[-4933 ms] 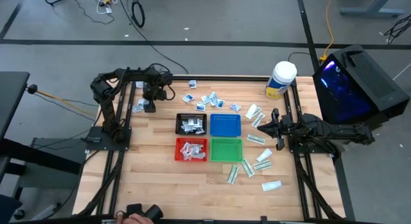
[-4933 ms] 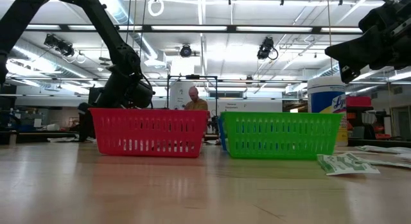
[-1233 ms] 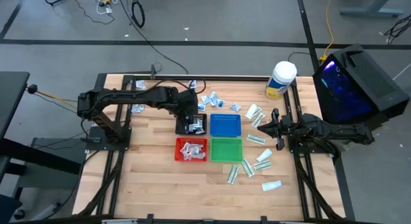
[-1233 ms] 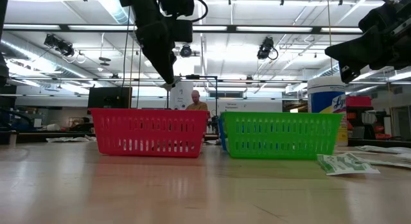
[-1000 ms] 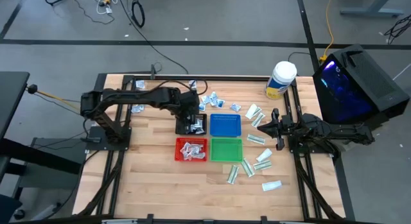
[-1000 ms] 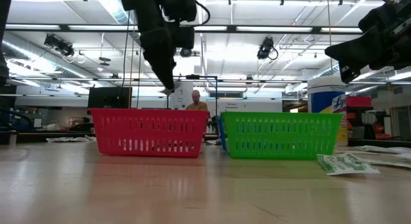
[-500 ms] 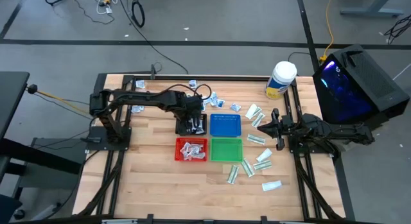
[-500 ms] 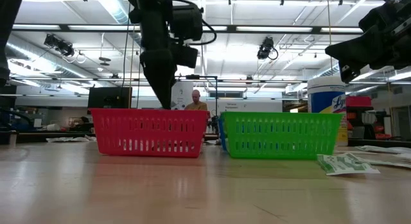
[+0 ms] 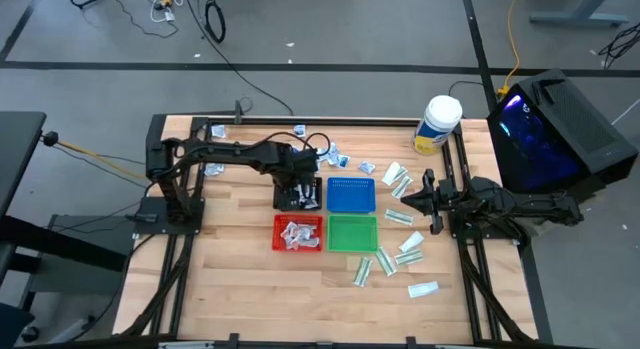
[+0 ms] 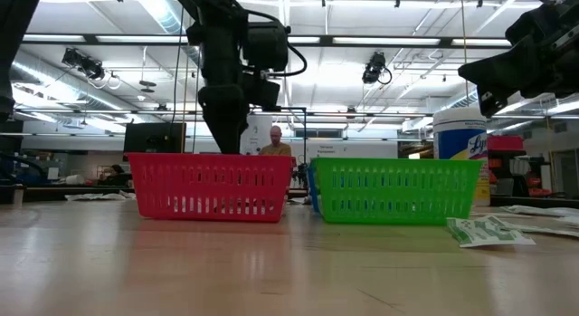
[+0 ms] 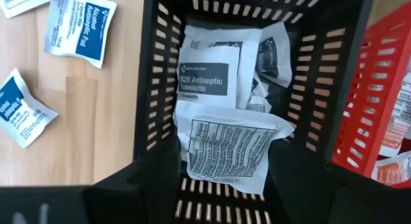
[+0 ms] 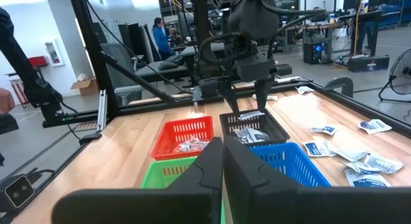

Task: Pick & Place First Aid Supplies
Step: Put the gray towelette pack into the black bin

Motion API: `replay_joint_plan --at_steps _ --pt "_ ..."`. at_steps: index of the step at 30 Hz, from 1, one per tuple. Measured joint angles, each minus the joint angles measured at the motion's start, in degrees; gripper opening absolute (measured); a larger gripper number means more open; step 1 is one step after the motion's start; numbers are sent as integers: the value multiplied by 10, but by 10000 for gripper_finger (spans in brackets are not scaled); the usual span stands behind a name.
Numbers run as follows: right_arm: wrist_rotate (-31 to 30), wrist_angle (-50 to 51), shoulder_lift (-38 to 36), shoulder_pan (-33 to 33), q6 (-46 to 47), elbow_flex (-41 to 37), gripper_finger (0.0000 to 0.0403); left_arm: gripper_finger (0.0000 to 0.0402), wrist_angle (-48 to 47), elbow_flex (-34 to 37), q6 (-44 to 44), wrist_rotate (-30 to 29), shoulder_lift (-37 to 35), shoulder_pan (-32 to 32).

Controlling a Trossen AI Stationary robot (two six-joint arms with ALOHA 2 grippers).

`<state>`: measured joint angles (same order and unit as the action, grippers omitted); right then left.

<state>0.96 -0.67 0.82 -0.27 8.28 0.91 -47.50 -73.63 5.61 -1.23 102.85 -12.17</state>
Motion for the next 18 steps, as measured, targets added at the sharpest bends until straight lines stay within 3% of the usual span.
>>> replay_joint_plan --at_steps 18 --pt "0 0 0 0 0 0 18 236 -44 0 15 -26 -1 -9"
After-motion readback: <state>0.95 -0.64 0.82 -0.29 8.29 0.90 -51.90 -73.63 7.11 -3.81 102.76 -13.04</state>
